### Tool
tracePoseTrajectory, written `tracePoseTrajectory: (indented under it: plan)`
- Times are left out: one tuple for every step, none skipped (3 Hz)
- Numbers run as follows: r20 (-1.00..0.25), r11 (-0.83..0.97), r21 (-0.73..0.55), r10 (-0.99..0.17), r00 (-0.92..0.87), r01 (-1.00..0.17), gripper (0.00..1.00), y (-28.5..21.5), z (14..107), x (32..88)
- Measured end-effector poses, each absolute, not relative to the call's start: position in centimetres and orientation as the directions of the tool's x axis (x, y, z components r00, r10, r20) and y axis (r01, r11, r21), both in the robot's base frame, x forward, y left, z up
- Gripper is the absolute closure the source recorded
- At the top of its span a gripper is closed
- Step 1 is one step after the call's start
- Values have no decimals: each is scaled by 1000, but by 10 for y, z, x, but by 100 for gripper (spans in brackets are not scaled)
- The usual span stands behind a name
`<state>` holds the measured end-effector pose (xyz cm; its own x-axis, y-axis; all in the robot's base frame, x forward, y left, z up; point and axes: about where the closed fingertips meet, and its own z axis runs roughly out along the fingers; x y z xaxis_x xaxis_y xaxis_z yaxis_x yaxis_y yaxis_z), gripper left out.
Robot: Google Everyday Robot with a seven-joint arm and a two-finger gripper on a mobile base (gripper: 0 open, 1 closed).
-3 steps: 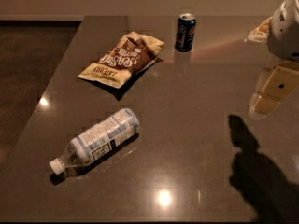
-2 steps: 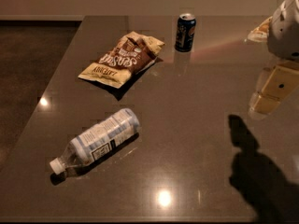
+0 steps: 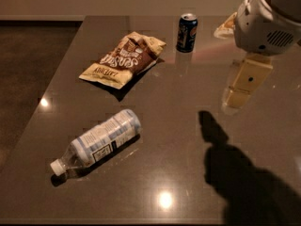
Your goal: Place blue plastic bottle upright
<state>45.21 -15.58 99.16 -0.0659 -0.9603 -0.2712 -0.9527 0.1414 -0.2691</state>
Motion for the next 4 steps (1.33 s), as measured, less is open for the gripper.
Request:
tracePoseTrajectory:
  plan:
    - [-300,-8,-256,-950,87,-967,0,-100,984,454]
    - [-294,-129,-241,-935,199,-962,0,-60,964,449]
    - [-296,-239,-209,-909,294,-948,0,-23,944,435]
    - [-277,-358,-176,-876,395,-917,0,14,925,415]
